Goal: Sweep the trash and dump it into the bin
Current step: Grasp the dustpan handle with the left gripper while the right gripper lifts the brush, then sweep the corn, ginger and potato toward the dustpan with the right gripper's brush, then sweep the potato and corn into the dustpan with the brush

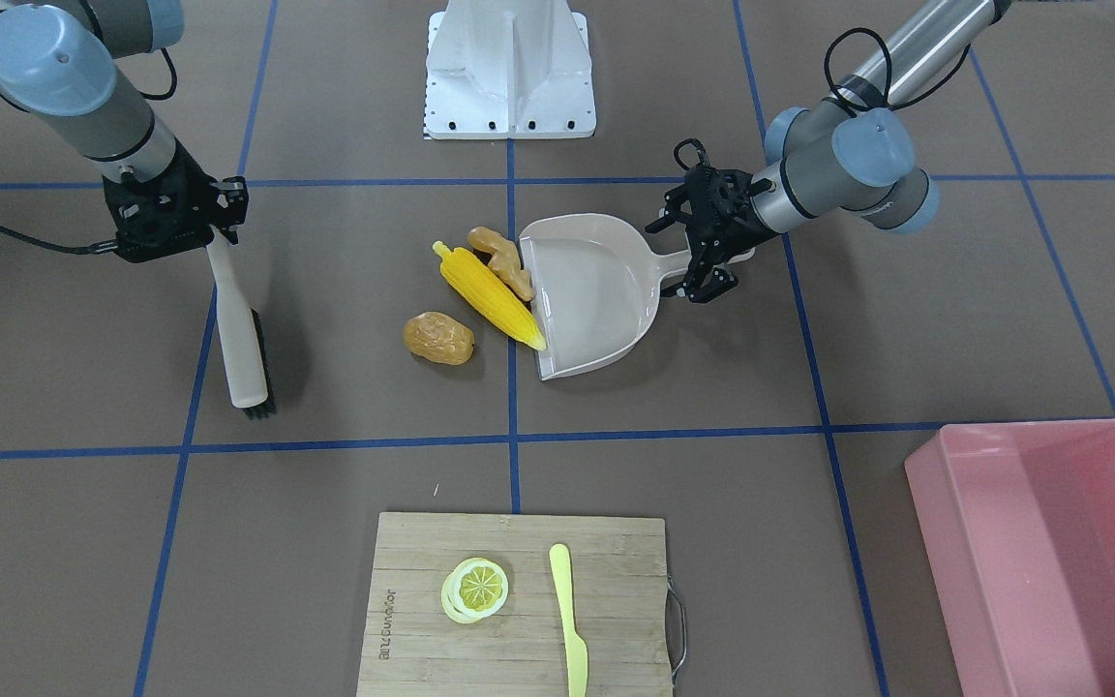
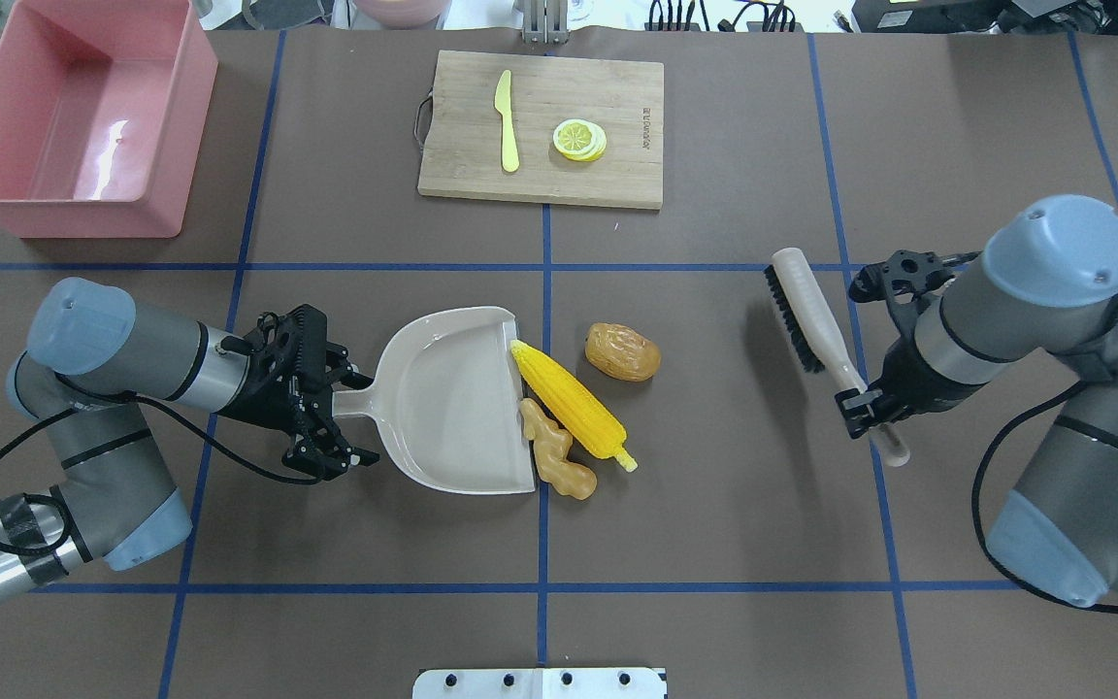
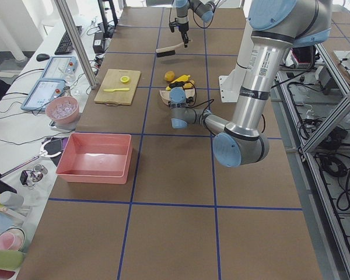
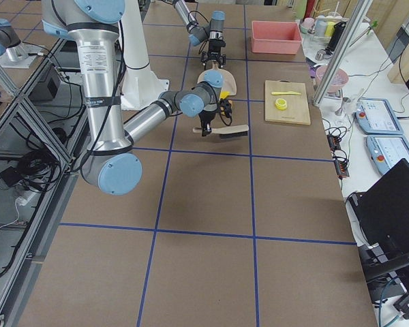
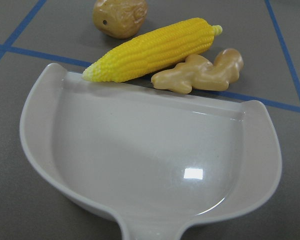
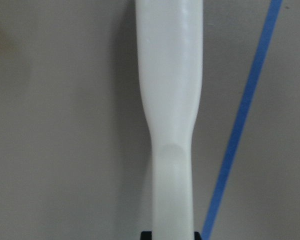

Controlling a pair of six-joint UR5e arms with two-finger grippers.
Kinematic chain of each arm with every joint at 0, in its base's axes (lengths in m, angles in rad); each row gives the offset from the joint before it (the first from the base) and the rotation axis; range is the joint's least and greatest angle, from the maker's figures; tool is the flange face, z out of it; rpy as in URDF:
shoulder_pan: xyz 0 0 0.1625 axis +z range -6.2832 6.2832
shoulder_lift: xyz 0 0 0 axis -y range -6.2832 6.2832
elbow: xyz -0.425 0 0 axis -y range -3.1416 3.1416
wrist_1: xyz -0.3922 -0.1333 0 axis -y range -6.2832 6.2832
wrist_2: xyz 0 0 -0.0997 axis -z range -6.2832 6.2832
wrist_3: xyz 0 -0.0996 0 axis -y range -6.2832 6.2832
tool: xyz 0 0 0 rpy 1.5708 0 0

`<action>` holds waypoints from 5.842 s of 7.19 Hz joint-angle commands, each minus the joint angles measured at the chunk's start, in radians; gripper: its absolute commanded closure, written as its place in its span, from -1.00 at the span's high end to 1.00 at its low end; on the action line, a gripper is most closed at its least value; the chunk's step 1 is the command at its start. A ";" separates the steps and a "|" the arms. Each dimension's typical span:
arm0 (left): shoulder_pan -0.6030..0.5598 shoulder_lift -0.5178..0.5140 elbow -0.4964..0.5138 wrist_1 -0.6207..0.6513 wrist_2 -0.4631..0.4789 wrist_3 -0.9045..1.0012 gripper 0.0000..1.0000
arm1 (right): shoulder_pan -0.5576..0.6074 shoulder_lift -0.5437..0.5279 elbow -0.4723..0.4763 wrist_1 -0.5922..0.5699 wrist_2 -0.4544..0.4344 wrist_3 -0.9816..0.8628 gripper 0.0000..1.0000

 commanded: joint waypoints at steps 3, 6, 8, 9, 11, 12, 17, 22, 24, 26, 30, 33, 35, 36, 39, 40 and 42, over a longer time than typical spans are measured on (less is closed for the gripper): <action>0.013 0.000 -0.006 0.000 0.034 -0.004 0.96 | -0.128 0.111 0.049 -0.083 -0.013 0.239 -1.00; 0.012 0.000 -0.014 0.032 0.077 -0.004 0.96 | -0.208 0.142 0.033 -0.083 -0.083 0.302 -1.00; 0.012 0.000 -0.018 0.037 0.079 -0.004 0.96 | -0.269 0.211 -0.012 -0.083 -0.127 0.374 -1.00; 0.012 0.000 -0.020 0.037 0.079 -0.004 0.95 | -0.277 0.234 -0.021 -0.083 -0.129 0.379 -1.00; 0.012 0.000 -0.023 0.044 0.079 -0.004 0.95 | -0.303 0.261 -0.036 -0.076 -0.129 0.395 -1.00; 0.012 0.000 -0.023 0.046 0.083 -0.004 0.95 | -0.306 0.283 -0.044 -0.074 -0.128 0.403 -1.00; 0.012 0.000 -0.027 0.066 0.097 -0.004 0.95 | -0.332 0.416 -0.107 -0.082 -0.129 0.457 -1.00; 0.012 0.000 -0.027 0.069 0.097 -0.004 0.95 | -0.306 0.470 -0.138 -0.097 -0.124 0.445 -1.00; 0.012 0.000 -0.027 0.069 0.097 -0.004 0.95 | -0.303 0.516 -0.173 -0.106 -0.118 0.440 -1.00; 0.012 0.000 -0.027 0.069 0.097 -0.004 0.95 | -0.237 0.487 -0.074 -0.250 -0.103 0.381 -1.00; 0.013 0.000 -0.027 0.069 0.097 -0.002 0.95 | -0.085 0.429 -0.174 -0.269 -0.143 0.018 -1.00; 0.012 0.001 -0.027 0.069 0.097 0.001 0.86 | -0.160 0.455 -0.237 -0.134 -0.179 0.018 -1.00; 0.010 0.001 -0.027 0.069 0.097 0.001 0.86 | -0.211 0.449 -0.247 -0.134 -0.218 0.017 -1.00; 0.009 0.001 -0.027 0.081 0.097 0.001 0.86 | -0.228 0.464 -0.262 -0.134 -0.238 0.020 -1.00; 0.009 0.001 -0.027 0.081 0.097 0.001 0.87 | -0.269 0.548 -0.283 -0.172 -0.235 0.043 -1.00; 0.009 0.001 -0.027 0.083 0.097 0.001 0.87 | -0.281 0.556 -0.296 -0.171 -0.236 0.049 -1.00; 0.009 0.001 -0.027 0.090 0.097 0.001 0.87 | -0.269 0.576 -0.290 -0.200 -0.223 0.037 -1.00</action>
